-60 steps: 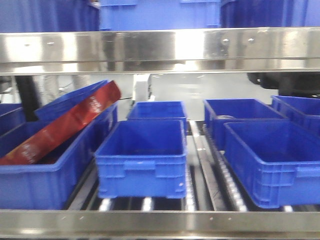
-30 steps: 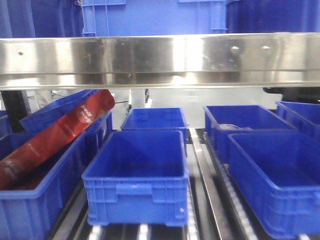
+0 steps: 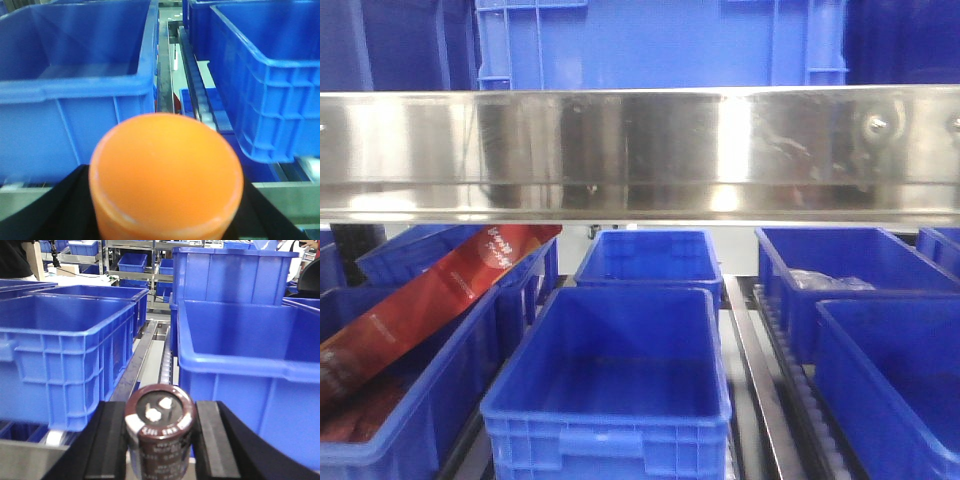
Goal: Place cylindrical capacitor in blue bin on shelf
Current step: 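Extend the left gripper over a blue bin on the shelf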
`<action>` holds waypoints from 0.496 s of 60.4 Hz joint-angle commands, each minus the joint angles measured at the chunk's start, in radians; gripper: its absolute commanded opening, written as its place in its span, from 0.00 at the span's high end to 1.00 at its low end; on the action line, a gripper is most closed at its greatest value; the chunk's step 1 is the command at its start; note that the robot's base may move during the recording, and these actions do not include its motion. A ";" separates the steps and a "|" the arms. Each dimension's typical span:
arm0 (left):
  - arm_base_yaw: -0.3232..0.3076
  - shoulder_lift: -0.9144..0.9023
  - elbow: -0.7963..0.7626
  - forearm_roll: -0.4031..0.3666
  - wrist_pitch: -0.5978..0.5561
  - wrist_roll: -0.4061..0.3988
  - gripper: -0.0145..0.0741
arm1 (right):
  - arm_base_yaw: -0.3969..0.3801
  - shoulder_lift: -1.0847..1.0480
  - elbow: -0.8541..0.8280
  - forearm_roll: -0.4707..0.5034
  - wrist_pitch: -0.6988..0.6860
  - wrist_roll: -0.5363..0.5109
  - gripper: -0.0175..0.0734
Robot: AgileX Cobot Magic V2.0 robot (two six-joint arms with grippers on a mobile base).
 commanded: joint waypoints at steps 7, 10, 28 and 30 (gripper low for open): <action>-0.006 -0.005 -0.006 -0.003 -0.019 0.001 0.96 | 0.001 -0.003 -0.003 -0.004 -0.022 0.001 0.99; -0.006 -0.005 -0.006 -0.003 -0.019 0.001 0.96 | 0.001 -0.003 -0.003 -0.004 -0.022 0.001 0.99; -0.006 -0.005 -0.006 -0.003 -0.019 0.001 0.96 | 0.001 -0.003 -0.003 -0.004 -0.022 0.001 0.99; -0.006 -0.005 -0.006 -0.003 -0.019 0.001 0.96 | 0.001 -0.003 -0.003 -0.004 -0.022 0.001 0.99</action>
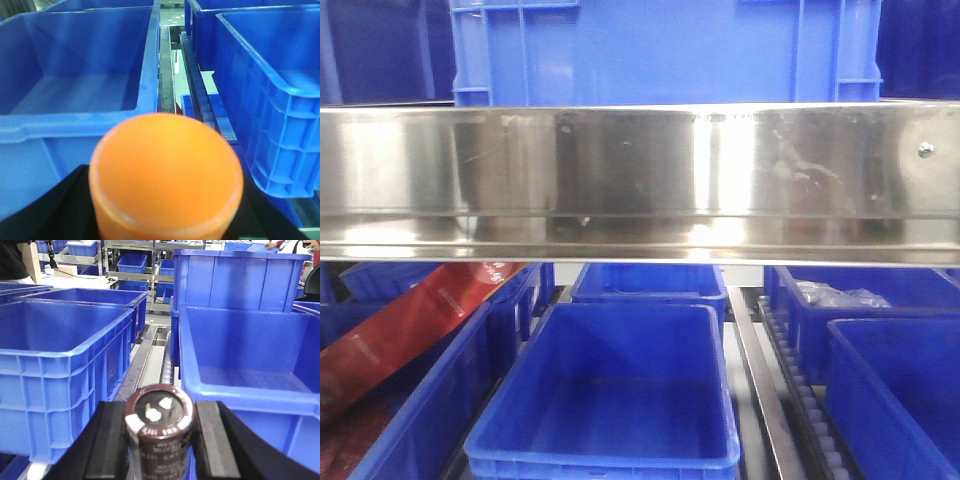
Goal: Place cylindrical capacitor in blue bin on shelf
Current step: 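Extend the left gripper over a blue bin on the shelf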
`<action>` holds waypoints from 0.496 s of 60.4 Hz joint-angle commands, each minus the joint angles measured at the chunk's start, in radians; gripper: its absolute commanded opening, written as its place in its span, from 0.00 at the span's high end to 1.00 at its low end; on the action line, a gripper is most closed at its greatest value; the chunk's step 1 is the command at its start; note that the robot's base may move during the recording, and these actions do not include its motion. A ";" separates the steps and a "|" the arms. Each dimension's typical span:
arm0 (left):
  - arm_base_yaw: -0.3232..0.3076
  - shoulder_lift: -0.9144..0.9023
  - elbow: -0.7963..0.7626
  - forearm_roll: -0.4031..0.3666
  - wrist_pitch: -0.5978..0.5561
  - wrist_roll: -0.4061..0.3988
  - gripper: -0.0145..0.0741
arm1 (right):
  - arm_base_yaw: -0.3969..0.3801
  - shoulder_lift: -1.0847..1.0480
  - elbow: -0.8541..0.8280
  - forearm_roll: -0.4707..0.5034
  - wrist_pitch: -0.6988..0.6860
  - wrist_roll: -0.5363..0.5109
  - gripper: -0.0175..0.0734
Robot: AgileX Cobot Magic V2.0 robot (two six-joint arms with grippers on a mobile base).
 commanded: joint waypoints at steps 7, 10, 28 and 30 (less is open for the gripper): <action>-0.006 -0.005 -0.006 -0.003 -0.019 0.001 0.96 | 0.001 -0.003 -0.003 -0.004 -0.022 0.001 0.99; -0.006 -0.005 -0.006 -0.003 -0.019 0.001 0.96 | 0.001 -0.003 -0.003 -0.004 -0.022 0.001 0.99; -0.006 -0.005 -0.006 -0.003 -0.019 0.001 0.96 | 0.001 -0.003 -0.003 -0.004 -0.022 0.001 0.99; -0.006 -0.005 -0.006 -0.003 -0.019 0.001 0.96 | 0.001 -0.003 -0.003 -0.004 -0.022 0.001 0.99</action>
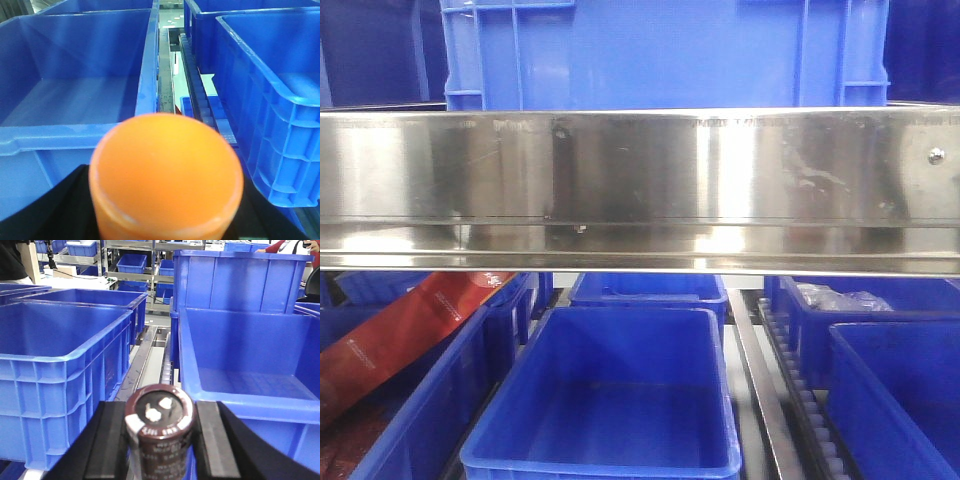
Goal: Place cylindrical capacitor in blue bin on shelf
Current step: 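Extend the left gripper over a blue bin on the shelf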
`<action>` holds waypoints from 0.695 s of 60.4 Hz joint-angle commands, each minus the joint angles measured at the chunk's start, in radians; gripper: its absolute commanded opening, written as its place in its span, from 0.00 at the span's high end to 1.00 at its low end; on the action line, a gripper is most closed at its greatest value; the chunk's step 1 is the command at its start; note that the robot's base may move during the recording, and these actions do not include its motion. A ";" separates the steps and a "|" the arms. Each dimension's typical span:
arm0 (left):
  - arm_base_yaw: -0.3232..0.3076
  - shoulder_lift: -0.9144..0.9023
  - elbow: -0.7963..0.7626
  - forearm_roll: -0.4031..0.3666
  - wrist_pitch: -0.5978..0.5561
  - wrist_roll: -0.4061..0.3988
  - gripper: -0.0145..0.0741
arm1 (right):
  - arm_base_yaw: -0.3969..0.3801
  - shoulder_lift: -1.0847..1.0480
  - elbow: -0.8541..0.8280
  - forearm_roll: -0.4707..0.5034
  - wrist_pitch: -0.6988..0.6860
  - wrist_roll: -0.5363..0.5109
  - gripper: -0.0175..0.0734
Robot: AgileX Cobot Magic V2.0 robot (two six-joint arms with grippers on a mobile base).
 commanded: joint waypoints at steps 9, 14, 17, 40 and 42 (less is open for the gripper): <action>-0.006 -0.005 -0.006 -0.003 -0.019 0.001 0.96 | 0.001 -0.003 -0.003 -0.004 -0.022 0.001 0.99; -0.006 -0.005 -0.006 -0.003 -0.019 0.001 0.96 | 0.001 -0.003 -0.003 -0.004 -0.022 0.001 0.99; -0.006 -0.005 -0.006 -0.003 -0.019 0.001 0.96 | 0.001 -0.003 -0.003 -0.004 -0.022 0.001 0.99; -0.006 -0.005 -0.006 -0.003 -0.019 0.001 0.96 | 0.001 -0.003 -0.003 -0.004 -0.022 0.001 0.99; -0.006 -0.005 -0.006 -0.003 -0.019 0.001 0.96 | 0.001 -0.003 -0.003 -0.004 -0.022 0.001 0.99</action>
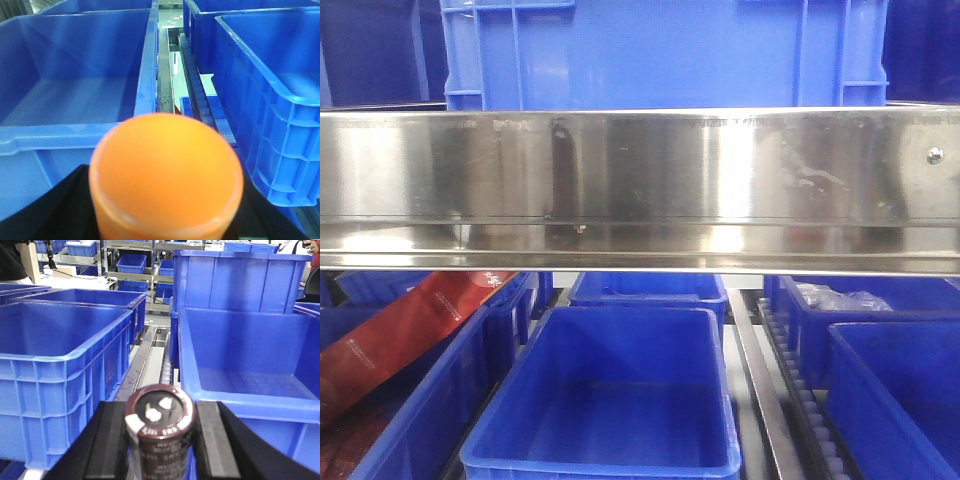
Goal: Place cylindrical capacitor in blue bin on shelf
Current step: 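Extend the left gripper over a blue bin on the shelf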
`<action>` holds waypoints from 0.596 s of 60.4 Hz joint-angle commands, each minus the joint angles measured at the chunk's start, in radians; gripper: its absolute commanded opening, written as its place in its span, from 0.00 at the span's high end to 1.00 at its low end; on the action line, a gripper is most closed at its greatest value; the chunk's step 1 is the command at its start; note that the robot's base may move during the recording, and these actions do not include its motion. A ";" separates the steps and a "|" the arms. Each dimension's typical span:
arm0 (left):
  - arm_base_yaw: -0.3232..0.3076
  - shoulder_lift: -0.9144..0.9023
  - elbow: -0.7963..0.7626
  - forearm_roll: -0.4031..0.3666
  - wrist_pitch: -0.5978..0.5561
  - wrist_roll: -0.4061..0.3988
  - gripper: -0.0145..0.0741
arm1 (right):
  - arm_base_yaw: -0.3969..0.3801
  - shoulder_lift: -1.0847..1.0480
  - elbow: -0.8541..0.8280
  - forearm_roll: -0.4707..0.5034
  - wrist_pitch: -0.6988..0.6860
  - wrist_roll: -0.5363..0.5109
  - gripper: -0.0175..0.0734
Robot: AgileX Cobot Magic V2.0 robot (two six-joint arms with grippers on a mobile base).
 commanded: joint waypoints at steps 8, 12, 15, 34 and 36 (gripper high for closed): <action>-0.006 -0.005 -0.006 -0.003 -0.037 0.001 0.96 | 0.001 -0.003 -0.003 -0.005 -0.024 0.001 0.99; -0.006 0.003 -0.014 -0.005 -0.045 0.001 0.96 | 0.001 -0.003 -0.003 -0.005 -0.026 0.001 0.99; -0.014 0.022 -0.040 -0.005 -0.027 0.003 0.96 | 0.001 -0.003 -0.003 -0.005 -0.029 0.001 0.99; -0.278 0.363 -0.434 -0.005 0.021 0.105 0.96 | 0.001 -0.003 -0.003 0.023 -0.040 0.001 0.99; -0.297 0.403 -0.490 -0.005 0.027 0.105 0.96 | 0.001 -0.003 -0.003 0.023 -0.040 0.001 0.99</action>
